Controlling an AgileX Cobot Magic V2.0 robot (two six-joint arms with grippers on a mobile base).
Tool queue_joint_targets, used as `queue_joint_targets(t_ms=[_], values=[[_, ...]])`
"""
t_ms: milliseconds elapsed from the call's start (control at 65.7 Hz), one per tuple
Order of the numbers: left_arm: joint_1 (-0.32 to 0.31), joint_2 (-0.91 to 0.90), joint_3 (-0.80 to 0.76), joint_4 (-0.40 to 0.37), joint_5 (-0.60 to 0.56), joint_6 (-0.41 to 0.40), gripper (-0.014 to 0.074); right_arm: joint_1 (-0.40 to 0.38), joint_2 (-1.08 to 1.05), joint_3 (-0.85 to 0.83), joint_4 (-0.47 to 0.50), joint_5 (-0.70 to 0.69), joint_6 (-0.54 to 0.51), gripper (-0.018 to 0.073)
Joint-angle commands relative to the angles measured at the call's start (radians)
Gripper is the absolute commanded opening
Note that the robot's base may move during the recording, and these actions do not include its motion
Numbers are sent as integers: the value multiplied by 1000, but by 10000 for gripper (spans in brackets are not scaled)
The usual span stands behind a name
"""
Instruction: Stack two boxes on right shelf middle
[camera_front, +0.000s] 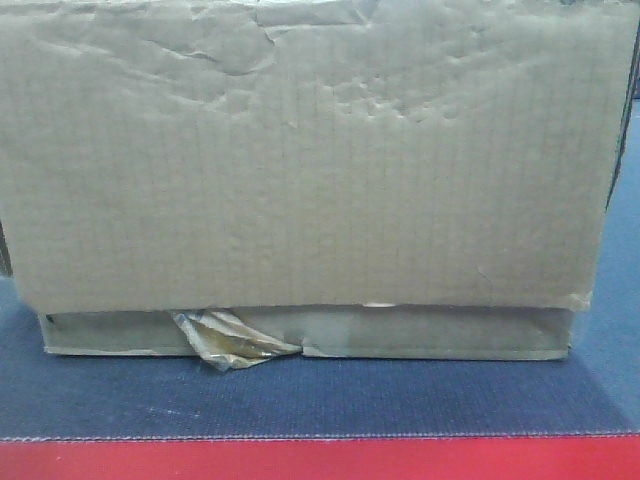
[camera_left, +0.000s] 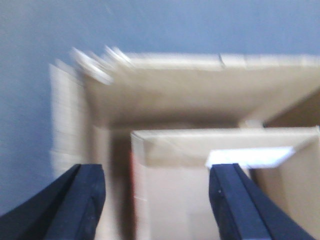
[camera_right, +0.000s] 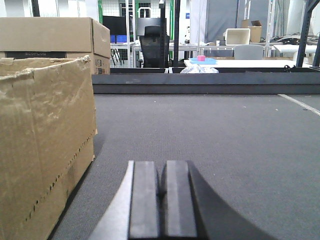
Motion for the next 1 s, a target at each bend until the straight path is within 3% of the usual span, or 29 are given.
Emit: queue_joint_targets(t_ms=[0,137,456,670,989], values=[[46,-25,15,10,-5,19,360,-3,-2,0,3,-20,-4,-162],[104,-39,94,-68,-5,61,360,-3,-2,0,3,-20,-4,-162],[102,-39,309,-125,-5,66,360,-3,-2,0,3,-20,-4,-162],[100,-39,412,-125,-5,66,360,-3,-2,0,3,-20,-4,-162],[100,-43,425,-125,-5,68,360,-3,-2,0,3,-20,-4,-162]])
